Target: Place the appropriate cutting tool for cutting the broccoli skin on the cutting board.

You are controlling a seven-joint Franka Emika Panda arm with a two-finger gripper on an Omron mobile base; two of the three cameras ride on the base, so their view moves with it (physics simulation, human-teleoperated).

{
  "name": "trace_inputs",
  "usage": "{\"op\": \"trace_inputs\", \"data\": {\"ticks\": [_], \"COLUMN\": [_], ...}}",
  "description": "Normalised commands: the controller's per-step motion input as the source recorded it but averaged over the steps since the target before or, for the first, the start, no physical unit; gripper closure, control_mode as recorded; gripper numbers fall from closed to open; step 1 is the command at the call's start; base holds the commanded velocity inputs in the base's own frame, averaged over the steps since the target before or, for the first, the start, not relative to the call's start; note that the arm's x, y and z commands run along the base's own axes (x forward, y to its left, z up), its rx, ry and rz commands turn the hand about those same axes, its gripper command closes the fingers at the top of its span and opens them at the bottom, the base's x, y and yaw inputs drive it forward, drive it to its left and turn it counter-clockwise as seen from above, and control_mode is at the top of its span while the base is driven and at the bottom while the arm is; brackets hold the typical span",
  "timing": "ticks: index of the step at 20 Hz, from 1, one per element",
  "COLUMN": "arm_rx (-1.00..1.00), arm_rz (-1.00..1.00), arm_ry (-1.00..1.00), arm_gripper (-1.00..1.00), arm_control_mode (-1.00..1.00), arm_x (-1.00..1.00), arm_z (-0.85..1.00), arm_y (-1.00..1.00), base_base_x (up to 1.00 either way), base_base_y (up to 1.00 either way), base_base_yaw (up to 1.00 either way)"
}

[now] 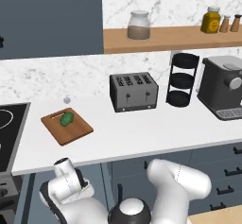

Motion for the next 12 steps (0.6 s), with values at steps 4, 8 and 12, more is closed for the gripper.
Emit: {"op": "trace_inputs", "data": {"ticks": [4,8,12], "arm_rx": [0.12,0.08,0.03], "arm_rz": [0.16,0.11,0.07], "arm_ry": [0.07,0.03,-0.01], "arm_gripper": [1.0,1.0,1.0], "arm_control_mode": [-1.0,-1.0,-1.0], "arm_x": [-0.18,-0.19,-0.38], "arm_z": [-0.59,-0.36,-0.03], "arm_y": [-0.01,0.0,0.06], "base_base_x": [0.0,0.0,0.0], "base_base_y": [0.0,0.0,0.0], "base_base_yaw": [0.0,0.0,0.0]}}
